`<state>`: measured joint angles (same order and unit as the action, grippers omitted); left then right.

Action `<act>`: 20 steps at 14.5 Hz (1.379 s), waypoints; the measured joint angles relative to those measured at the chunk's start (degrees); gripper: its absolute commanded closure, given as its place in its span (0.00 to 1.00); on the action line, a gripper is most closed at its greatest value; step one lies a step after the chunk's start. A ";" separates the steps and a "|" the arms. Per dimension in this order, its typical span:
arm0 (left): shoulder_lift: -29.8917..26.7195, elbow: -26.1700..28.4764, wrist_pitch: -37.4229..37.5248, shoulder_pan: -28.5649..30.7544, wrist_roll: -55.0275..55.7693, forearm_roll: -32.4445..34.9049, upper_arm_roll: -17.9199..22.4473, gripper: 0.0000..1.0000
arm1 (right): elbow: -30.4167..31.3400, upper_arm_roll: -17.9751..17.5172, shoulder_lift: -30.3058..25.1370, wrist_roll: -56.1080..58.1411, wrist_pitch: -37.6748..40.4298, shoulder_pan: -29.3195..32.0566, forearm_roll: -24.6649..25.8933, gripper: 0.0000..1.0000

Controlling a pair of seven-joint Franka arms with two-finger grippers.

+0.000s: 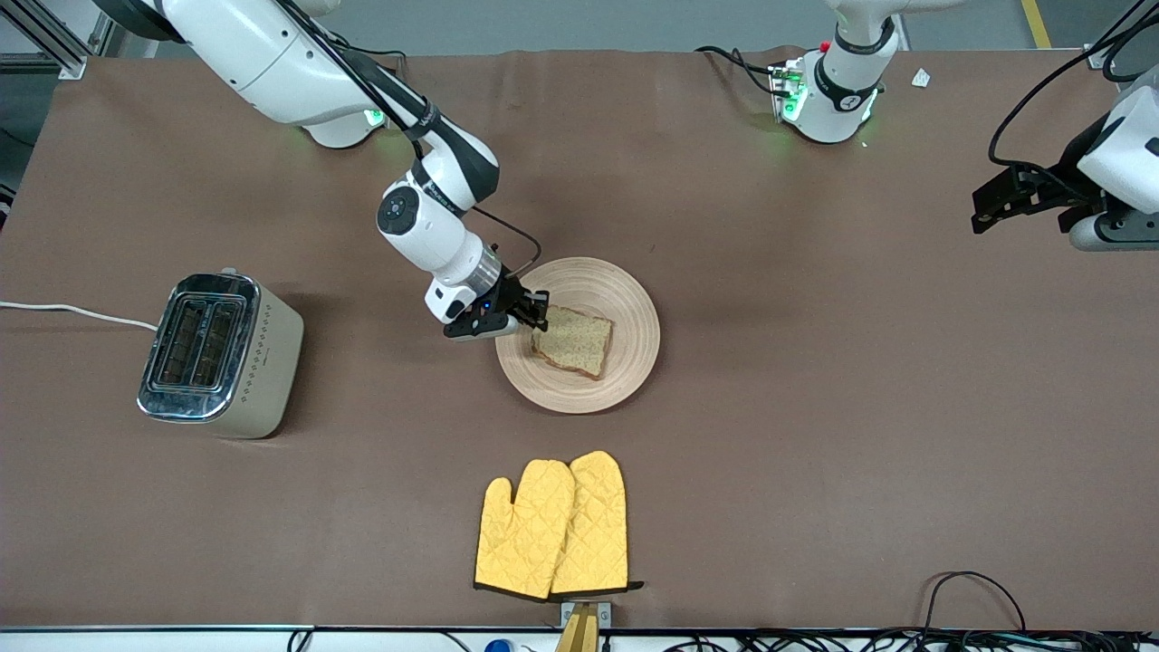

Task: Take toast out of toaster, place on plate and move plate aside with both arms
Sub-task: 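Carry the bread over the wooden plate and lower it with the right gripper, then release the bread on the plate while the left gripper reaches toward the plate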

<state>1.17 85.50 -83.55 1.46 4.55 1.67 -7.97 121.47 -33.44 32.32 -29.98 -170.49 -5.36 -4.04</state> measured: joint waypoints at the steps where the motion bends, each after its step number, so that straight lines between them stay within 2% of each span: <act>1: 0.17 0.03 0.08 -0.07 -0.01 0.00 -0.03 0.00 | 0.59 0.00 -0.01 0.35 -0.07 0.23 0.00 1.00; 8: 3.60 0.07 0.08 -0.90 -0.01 -1.85 -0.70 0.00 | 4.29 -0.12 -2.19 1.63 -0.37 1.99 0.00 0.99; 9: 4.21 0.08 0.08 -0.84 -0.01 -2.89 -0.68 0.00 | 4.58 -0.16 -2.80 1.63 -0.27 2.02 0.00 0.90; 10: 4.80 0.08 0.08 -0.77 -0.01 -3.55 -0.67 0.00 | 4.81 -0.20 -3.45 1.63 0.03 2.02 0.00 0.67; 12: 5.87 0.08 -0.16 -0.73 -0.01 -4.03 -0.66 0.00 | 5.25 -0.30 -4.34 1.63 0.35 2.02 0.00 0.43; 16: 8.83 0.11 -2.53 -0.77 -0.01 -6.74 -0.68 0.00 | 5.70 -0.32 -5.10 1.63 0.59 2.06 0.00 0.22; 19: 11.90 0.11 -4.71 -0.85 -0.01 -9.77 -0.71 0.00 | 5.69 -0.37 -6.89 1.64 4.14 2.09 0.00 0.14; 20: 12.85 0.11 -5.23 -0.87 -0.01 -11.41 -0.72 0.00 | 5.67 -0.41 -8.15 1.64 5.98 2.11 0.00 0.05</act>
<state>14.02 85.61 -88.78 0.60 4.54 -9.74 -8.69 127.14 -33.85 24.17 -28.35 -164.50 -3.24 -4.04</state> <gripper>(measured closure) 0.000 0.220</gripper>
